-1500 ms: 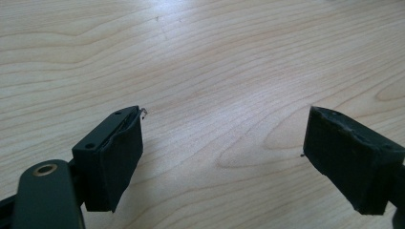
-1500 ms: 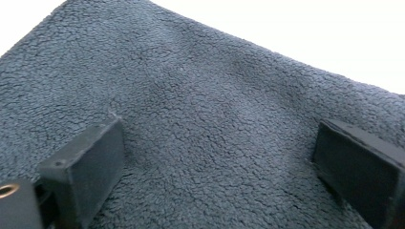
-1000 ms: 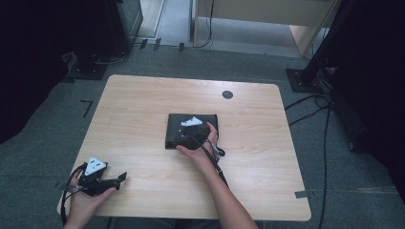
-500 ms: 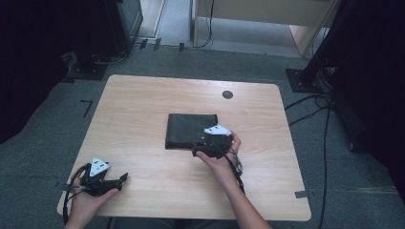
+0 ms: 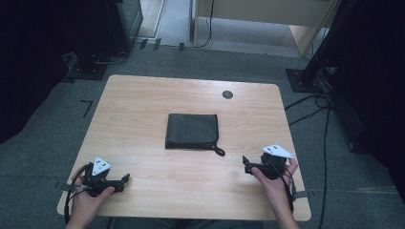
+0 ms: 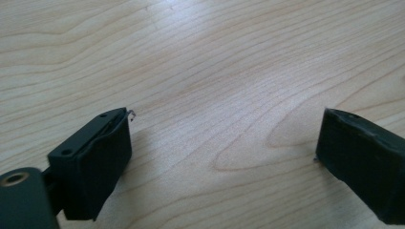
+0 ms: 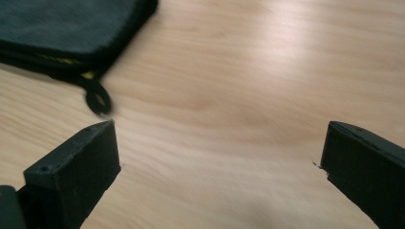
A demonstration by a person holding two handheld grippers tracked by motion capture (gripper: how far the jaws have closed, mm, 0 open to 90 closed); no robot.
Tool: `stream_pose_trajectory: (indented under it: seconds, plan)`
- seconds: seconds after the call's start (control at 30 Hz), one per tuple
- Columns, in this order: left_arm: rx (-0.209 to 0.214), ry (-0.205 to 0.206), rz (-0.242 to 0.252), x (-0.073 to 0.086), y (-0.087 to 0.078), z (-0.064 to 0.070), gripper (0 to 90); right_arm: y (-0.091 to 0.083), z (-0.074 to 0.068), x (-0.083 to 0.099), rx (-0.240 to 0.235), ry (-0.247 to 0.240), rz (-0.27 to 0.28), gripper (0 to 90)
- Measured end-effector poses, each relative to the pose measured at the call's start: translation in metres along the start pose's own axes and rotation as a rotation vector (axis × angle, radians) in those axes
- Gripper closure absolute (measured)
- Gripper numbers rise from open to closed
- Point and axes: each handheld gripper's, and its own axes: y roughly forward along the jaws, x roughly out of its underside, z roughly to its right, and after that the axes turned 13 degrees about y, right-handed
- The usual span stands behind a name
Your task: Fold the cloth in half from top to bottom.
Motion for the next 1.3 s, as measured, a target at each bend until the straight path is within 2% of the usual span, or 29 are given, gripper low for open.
stream_pose_trajectory:
  seconds: [0.27,0.33,0.47,0.6,0.87,1.03,1.1,1.3]
  plan:
    - [0.000,0.000,0.000,0.000,0.000,0.000,2.7,-0.020,0.048,0.025,0.042,0.055,-0.034,0.0]
    - [0.000,0.000,0.000,0.000,0.000,0.000,2.7,-0.023,0.056,0.031,0.064,0.065,-0.039,0.0]
    - [0.000,0.000,0.000,0.000,0.000,0.000,2.7,-0.028,0.069,0.045,0.075,0.083,-0.052,0.0]
    - [0.000,0.000,0.000,0.000,0.000,0.000,2.7,-0.030,0.073,0.053,0.084,0.079,-0.076,0.0]
    - [0.000,0.000,0.000,0.000,0.000,0.000,2.7,-0.031,0.078,0.060,0.093,0.089,-0.077,0.0]
    - [0.000,0.000,0.000,0.000,0.000,0.000,2.7,-0.029,0.077,0.062,0.113,0.056,-0.082,0.0]
    - [-0.002,-0.004,0.000,0.000,0.000,0.000,2.7,-0.028,0.077,0.063,0.103,0.045,-0.083,0.0]
    - [-0.004,-0.007,-0.001,0.000,0.000,0.000,2.7,-0.028,0.077,0.063,0.102,0.046,-0.085,0.0]
